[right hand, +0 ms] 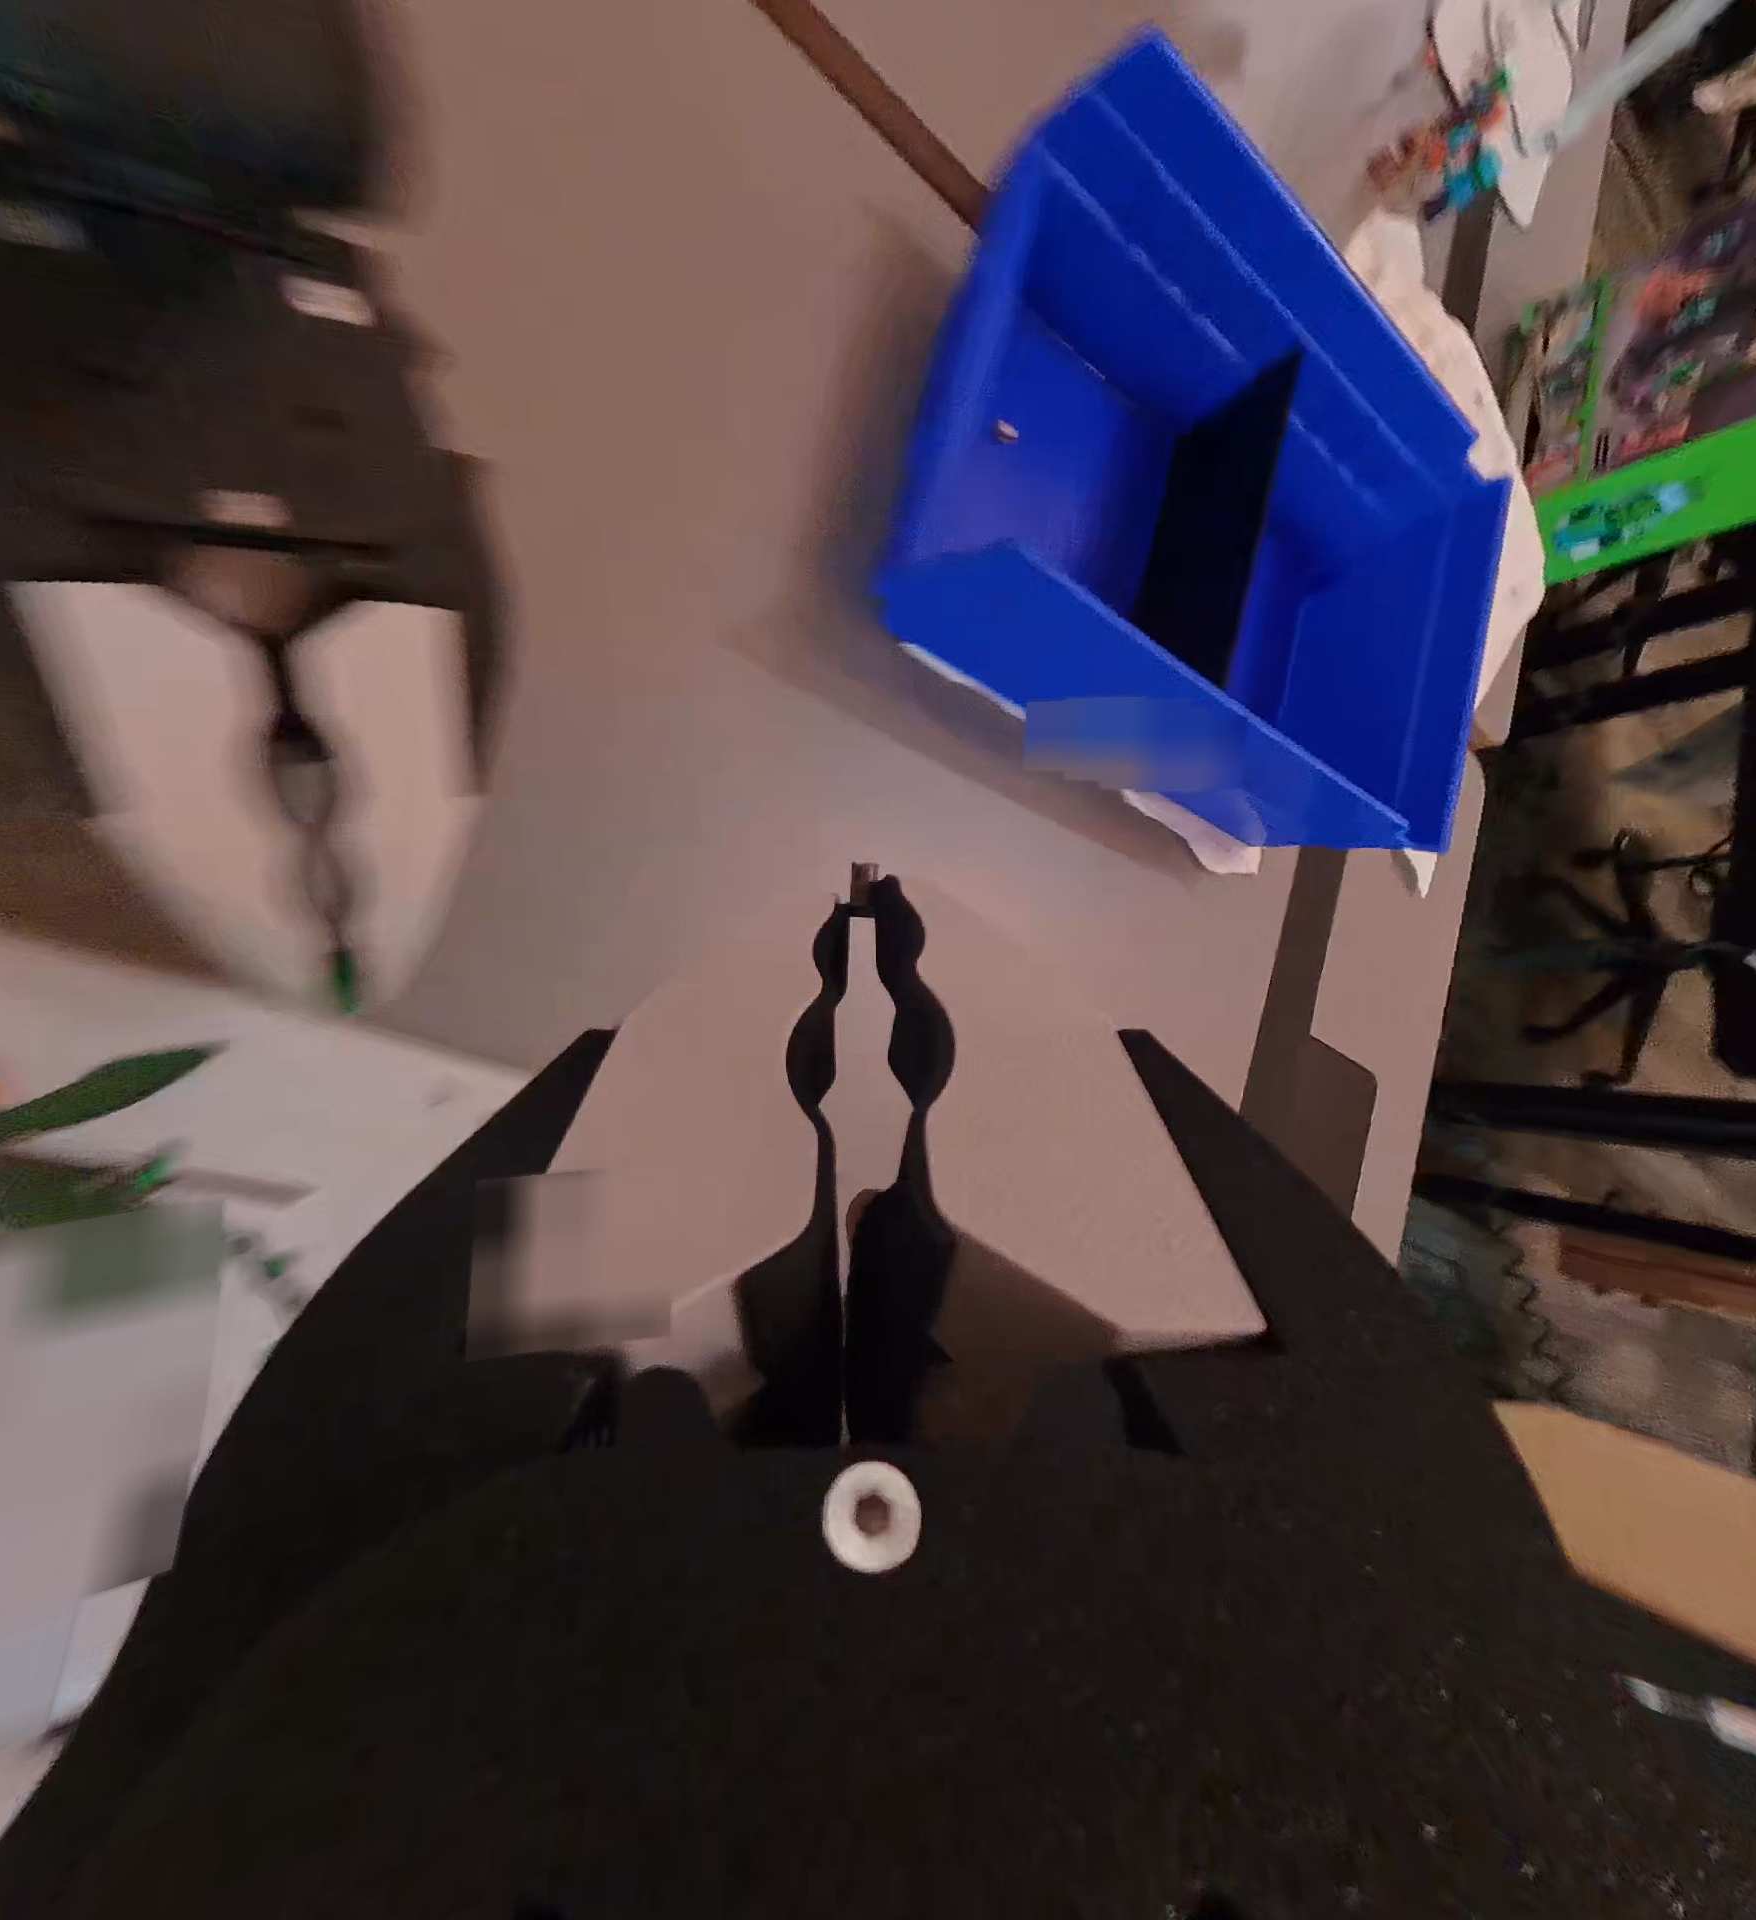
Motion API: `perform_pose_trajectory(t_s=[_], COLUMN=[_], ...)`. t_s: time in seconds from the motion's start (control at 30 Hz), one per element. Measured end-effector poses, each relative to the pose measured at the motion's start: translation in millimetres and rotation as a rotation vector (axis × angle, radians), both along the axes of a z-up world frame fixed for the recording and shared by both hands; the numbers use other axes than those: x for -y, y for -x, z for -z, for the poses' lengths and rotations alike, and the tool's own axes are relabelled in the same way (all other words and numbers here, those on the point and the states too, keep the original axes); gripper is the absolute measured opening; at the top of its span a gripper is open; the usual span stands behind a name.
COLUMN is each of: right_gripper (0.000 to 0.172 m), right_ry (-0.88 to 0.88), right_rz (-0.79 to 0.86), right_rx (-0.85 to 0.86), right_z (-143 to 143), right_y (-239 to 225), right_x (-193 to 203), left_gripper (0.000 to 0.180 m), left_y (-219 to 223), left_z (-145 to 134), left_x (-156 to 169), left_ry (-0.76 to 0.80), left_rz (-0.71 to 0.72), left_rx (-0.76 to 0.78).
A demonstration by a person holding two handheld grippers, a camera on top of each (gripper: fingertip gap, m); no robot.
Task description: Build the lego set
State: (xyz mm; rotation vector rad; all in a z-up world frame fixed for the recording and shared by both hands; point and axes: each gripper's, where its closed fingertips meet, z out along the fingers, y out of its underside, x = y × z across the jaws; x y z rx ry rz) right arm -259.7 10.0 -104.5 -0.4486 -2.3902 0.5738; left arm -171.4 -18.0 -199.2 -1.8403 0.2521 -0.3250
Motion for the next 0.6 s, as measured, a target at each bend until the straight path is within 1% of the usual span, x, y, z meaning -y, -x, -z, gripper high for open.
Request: perform_pose_trajectory(t_s=[0.03,0.1,0.17,0.23,0.33,0.4,0.47,0.53,0.6], right_gripper=[0.004,0.004,0.004,0.004,0.004,0.005,0.005,0.004,0.004], right_ry=[-0.023,-0.08,-0.112,-0.189,-0.333,-0.36,-0.382,-0.42,-0.481], right_rz=[-0.033,-0.063,-0.067,-0.045,0.003,0.015,0.032,0.048,0.026], right_rx=[-0.005,-0.018,-0.034,-0.124,-0.326,-0.417,-0.482,-0.521,-0.494], right_z=[-4.1,-0.3,13.7,33.5,62.8,81.0,90.9,94.3,103.0], right_y=[-33.0,-94.5,-144.3,-182.6,-213.8,-226.7,-233.2,-235.0,-234.5], right_x=[9.6,19.1,22.4,18.1,4.9,3.8,2.8,-2.8,-7.5], left_gripper=[0.003,0.003,0.003,0.003,0.003,0.003,0.003,0.003,0.003], left_y=[-7.9,-26.9,-49.0,-70.5,-98.4,-117.8,-131.1,-139.2,-141.9], left_z=[0.5,0.6,-1.0,1.3,12.8,19.7,28.3,37.2,44.6], left_x=[-1.0,-2.9,-6.5,-10.0,-10.6,-10.0,-10.1,-10.6,-14.6], left_ry=[0.008,0.044,0.09,0.153,0.295,0.382,0.466,0.534,0.563], left_rz=[0.03,0.093,0.148,0.187,0.261,0.358,0.462,0.559,0.598], left_rx=[-0.019,-0.034,-0.04,-0.105,-0.277,-0.344,-0.374,-0.366,-0.349])
